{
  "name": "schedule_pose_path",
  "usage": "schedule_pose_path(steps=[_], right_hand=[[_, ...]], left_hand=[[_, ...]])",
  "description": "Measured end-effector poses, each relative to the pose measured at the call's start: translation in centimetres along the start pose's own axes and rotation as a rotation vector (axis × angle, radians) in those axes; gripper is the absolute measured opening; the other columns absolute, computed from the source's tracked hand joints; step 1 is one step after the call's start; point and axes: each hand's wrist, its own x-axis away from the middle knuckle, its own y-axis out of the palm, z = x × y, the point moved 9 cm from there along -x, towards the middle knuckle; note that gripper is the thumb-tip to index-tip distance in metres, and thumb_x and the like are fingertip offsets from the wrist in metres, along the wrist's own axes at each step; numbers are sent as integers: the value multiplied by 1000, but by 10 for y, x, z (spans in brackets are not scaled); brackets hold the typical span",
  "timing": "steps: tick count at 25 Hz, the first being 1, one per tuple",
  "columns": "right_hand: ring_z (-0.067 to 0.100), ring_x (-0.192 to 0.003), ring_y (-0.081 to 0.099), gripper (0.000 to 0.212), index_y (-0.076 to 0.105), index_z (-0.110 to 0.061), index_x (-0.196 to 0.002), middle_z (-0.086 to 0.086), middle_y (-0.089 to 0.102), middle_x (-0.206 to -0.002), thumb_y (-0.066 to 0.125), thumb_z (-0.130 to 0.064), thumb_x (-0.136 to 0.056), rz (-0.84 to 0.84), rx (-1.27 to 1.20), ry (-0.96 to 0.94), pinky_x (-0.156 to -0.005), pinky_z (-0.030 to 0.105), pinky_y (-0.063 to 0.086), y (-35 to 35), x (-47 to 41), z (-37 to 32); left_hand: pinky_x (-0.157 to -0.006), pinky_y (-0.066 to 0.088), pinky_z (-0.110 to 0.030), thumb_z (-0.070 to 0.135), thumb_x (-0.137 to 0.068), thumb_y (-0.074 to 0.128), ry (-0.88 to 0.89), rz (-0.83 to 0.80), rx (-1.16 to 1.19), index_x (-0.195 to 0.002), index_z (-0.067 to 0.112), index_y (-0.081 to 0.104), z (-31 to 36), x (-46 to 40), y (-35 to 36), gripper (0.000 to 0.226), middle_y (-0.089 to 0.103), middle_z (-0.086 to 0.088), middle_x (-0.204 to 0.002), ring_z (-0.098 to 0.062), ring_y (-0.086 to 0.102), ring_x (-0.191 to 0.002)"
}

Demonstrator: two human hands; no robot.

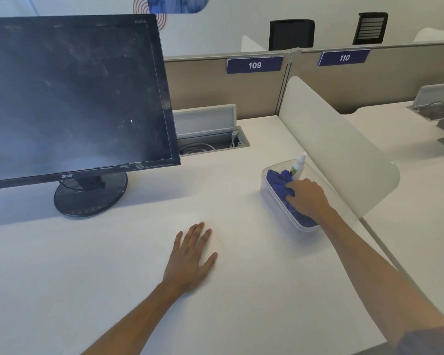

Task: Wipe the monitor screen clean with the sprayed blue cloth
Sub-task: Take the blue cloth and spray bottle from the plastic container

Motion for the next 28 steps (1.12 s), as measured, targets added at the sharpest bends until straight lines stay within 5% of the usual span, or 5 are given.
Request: schedule_pose_path(steps=[7,12,19,25,28], right_hand=[[31,-78,59,28,65,-16,-118,11,69,-92,54,-25,-93,269,-150,61,-74,37,46,-85,20,-2],[11,-72,56,16,65,-28,-99,-17,62,-78,55,-21,-89,421,-549,59,-68,16,40,-127,51,-41],[9,-71,66,15,66,-20,-92,-6,74,-77,57,-8,-91,115,-1400,188,-64,21,52,-47,84,-144],[23,-77,57,10,59,-11,-94,6,63,-83,51,-16,-93,-267,-1777,307,-72,35,47,27,114,-232],[16,-59,53,14,55,-14,-82,0,56,-67,50,-17,-95,-366,-1921,381,-57,27,48,41,125,-256]], left_hand=[[-119,-10,-32,59,-94,24,21,-18,64,-151,32,16,0,4,0,64,-3,14,-160,3,-14,-142],[-120,-4,-28,55,-96,32,69,-35,115,-150,28,25,-18,21,-9,61,8,10,-161,-6,0,-148],[-113,26,-27,51,-96,42,-28,-68,364,-137,27,46,-50,36,-44,48,37,9,-151,-11,32,-139],[-90,49,-26,51,-100,29,-287,-184,1273,-115,30,64,-44,31,-77,44,69,9,-115,-9,64,-104],[-83,54,-27,51,-96,37,-300,-207,1486,-109,32,67,-43,32,-85,38,72,11,-108,-6,67,-100]])
